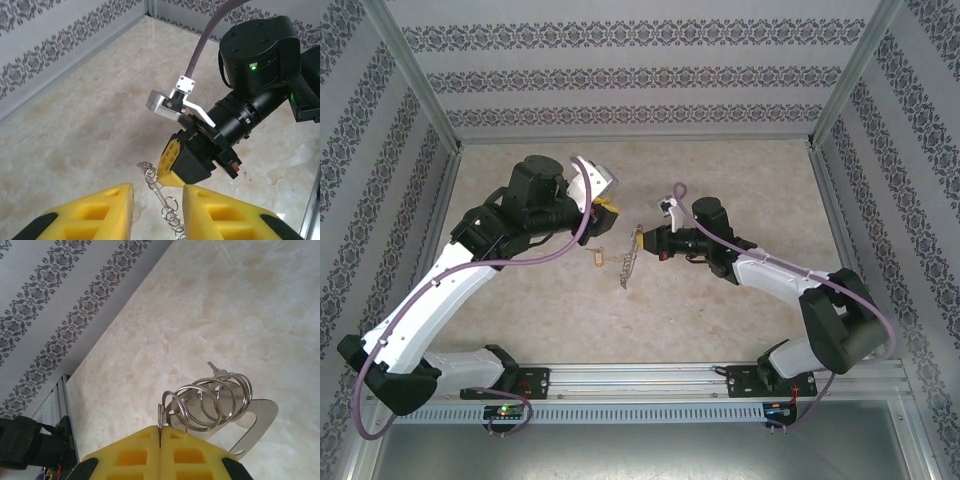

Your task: Put the keys on the keyring

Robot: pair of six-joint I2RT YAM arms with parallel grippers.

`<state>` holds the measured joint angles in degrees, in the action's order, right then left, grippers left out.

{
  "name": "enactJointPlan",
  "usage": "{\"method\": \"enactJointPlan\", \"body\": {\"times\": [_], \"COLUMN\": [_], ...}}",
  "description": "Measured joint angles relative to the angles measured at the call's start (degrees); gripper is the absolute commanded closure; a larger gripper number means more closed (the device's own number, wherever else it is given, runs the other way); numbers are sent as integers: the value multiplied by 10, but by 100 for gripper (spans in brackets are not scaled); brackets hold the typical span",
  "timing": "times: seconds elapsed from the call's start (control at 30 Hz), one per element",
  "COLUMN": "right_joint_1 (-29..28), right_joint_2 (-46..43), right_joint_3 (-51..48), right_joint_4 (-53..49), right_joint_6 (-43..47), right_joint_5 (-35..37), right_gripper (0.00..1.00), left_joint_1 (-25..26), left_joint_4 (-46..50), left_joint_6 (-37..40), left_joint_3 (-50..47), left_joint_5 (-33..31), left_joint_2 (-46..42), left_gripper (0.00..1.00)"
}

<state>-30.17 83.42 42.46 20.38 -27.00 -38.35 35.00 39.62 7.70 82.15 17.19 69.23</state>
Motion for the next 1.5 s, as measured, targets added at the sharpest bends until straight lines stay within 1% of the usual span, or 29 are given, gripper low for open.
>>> {"method": "enactJointPlan", "body": {"times": [0.17, 0.27, 0.4, 0.57, 0.77, 0.97, 1.17, 1.5], "right_joint_1": [0, -1, -1, -1, -1, -1, -4, -8], "right_joint_2": [17, 24, 21, -5, -43, -68, -75, -83], "right_joint_3": [0, 0, 0, 0, 0, -4, -8, -16], "right_joint_4": [9, 13, 19, 24, 33, 35, 35, 39], "right_joint_6": [-10, -18, -28, -47, -66, -78, -87, -89], "right_joint_5": [0, 0, 6, 33, 64, 96, 109, 115], "right_gripper": [100, 100, 100, 100, 100, 100, 100, 100], "left_joint_1": [-7, -15, -40, -71, -78, -81, -85, -85], "left_joint_4": [-12, -17, -30, -46, -68, -70, -76, -80], "left_joint_6": [-45, -80, -146, -240, -334, -377, -407, -429], "left_joint_3": [-52, -77, -94, -98, -95, -83, -70, -69], "left_joint_5": [24, 44, 81, 125, 180, 199, 217, 227], "left_joint_2": [-1, 2, 16, 40, 93, 127, 146, 161], "left_gripper": [70, 68, 64, 61, 61, 63, 71, 71]}}
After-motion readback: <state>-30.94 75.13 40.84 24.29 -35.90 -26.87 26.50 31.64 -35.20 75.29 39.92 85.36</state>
